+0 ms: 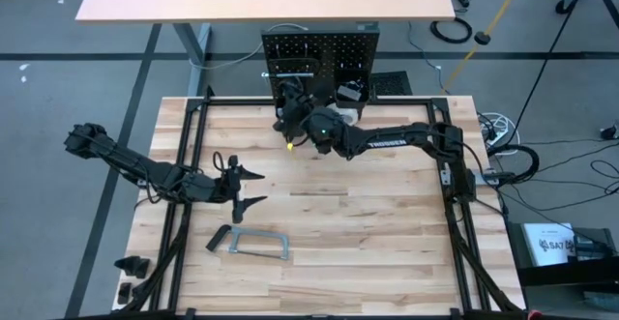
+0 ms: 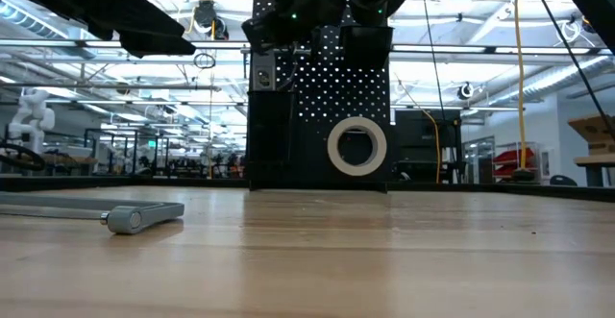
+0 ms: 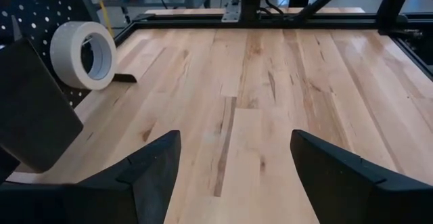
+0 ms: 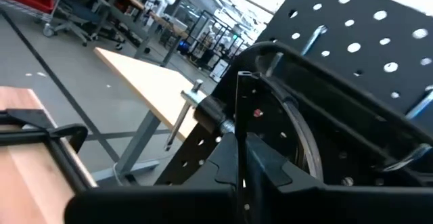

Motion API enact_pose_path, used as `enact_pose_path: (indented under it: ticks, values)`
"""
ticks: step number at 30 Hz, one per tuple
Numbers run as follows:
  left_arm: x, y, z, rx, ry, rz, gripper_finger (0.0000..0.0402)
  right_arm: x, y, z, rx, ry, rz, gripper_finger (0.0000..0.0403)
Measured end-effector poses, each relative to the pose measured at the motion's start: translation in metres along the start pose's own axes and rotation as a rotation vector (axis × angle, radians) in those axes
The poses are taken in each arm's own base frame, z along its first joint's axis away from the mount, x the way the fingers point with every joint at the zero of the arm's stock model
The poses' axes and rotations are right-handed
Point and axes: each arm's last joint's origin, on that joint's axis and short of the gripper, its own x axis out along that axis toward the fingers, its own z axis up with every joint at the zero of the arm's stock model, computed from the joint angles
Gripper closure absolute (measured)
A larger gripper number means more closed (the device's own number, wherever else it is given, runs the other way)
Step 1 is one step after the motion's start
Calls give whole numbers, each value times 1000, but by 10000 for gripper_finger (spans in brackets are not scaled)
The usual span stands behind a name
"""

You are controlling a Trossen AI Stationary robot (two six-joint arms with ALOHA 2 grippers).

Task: Hang tools onto peg board
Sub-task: Put the black safety glasses into the left black tool bin

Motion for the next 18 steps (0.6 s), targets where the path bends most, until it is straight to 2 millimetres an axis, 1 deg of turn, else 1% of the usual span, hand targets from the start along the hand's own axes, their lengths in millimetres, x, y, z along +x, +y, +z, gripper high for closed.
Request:
enact_pose_path:
  ticks: [9,18]
  values:
    - [0,0,0,0,0,0,118,0,1,0,1,-9,24,402]
    - [0,0,0,0,0,0,118,0,1,0,28,-6,27,371]
